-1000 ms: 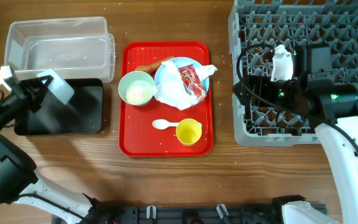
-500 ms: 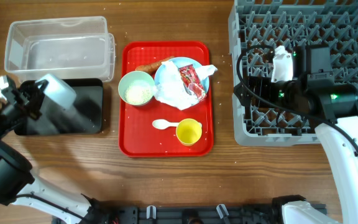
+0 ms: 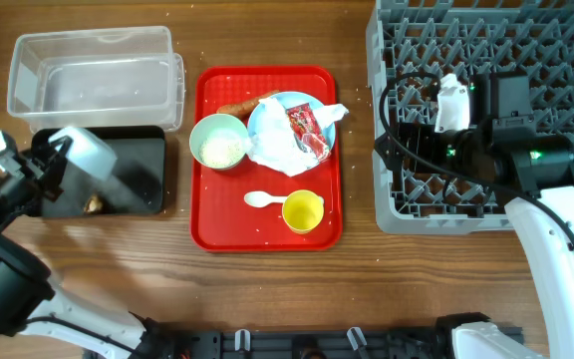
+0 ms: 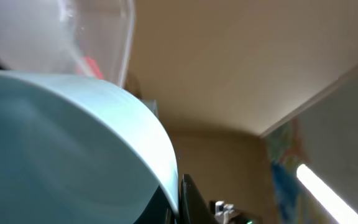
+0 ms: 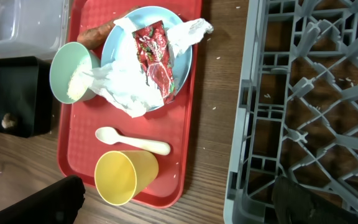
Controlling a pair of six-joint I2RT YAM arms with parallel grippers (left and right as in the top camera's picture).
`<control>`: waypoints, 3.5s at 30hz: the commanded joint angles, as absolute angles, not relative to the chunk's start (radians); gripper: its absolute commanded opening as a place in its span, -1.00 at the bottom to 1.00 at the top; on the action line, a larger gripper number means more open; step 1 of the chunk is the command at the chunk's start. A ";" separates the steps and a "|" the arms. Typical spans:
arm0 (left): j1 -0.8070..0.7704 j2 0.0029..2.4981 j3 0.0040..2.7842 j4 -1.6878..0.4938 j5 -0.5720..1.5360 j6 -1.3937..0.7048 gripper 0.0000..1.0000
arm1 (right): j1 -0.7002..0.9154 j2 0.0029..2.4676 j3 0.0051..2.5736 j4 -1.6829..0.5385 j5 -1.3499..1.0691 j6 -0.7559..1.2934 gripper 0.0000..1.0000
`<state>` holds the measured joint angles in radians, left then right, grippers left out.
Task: Sort waste into correct bins and load items into the dishwasher rack
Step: 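Lift the blue bowl and tip its brown food onto the black tray, then return the blue bowl to the red tray with the left gripper, then grasp the green bowl of rice with the left gripper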
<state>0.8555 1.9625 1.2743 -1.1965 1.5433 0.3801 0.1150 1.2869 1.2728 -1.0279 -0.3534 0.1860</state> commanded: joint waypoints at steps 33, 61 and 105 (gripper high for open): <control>-0.524 1.408 0.835 -0.712 -0.046 -0.450 -0.21 | 0.120 1.293 1.294 -1.067 -0.238 0.182 0.99; -0.355 1.763 1.085 -0.537 -0.068 0.159 0.18 | 0.120 1.293 1.294 -1.092 -0.196 0.183 0.99; -0.355 1.665 1.089 -0.464 -0.068 -0.014 -0.92 | 0.120 1.293 1.294 -1.087 -0.175 0.186 0.99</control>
<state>-0.3614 1.6810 1.0832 -0.4564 -0.0628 0.0166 0.1150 1.2869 1.2743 -1.0855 -0.1967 0.1860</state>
